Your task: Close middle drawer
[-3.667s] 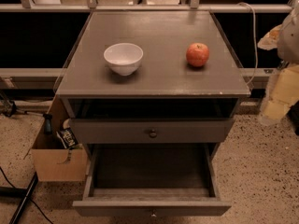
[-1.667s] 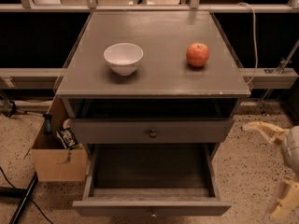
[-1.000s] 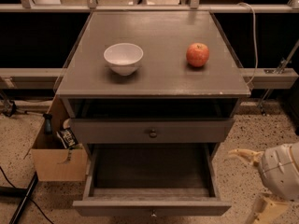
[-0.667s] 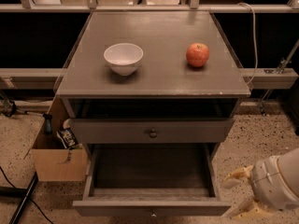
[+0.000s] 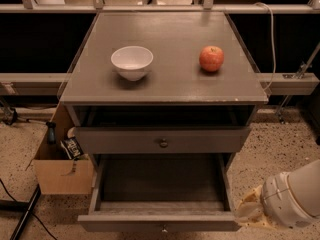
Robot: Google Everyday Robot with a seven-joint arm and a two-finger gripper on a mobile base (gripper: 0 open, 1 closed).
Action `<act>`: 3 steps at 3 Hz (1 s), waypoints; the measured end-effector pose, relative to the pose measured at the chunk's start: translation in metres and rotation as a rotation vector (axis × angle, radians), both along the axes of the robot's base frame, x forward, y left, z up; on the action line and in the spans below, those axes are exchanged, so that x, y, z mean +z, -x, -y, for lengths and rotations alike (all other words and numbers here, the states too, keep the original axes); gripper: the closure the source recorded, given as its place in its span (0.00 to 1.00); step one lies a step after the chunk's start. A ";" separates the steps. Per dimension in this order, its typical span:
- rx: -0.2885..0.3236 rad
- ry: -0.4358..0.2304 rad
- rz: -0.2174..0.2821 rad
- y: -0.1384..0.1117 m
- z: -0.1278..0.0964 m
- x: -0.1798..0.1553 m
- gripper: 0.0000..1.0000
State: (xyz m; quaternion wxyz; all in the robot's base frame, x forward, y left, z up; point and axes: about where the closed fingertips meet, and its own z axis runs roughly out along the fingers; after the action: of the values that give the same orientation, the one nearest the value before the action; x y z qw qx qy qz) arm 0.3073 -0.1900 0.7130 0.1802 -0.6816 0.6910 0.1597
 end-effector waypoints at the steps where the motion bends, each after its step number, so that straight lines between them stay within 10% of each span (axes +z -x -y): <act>1: -0.008 -0.020 -0.001 0.000 -0.007 -0.005 1.00; 3: -0.063 -0.188 -0.062 -0.004 -0.028 -0.097 1.00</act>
Offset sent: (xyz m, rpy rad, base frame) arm 0.0052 0.0402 -0.1300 0.2491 0.1689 -0.0953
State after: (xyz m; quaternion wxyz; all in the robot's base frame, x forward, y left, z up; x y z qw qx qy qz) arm 0.3117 -0.1620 0.6162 0.2268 -0.6343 0.6993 0.2390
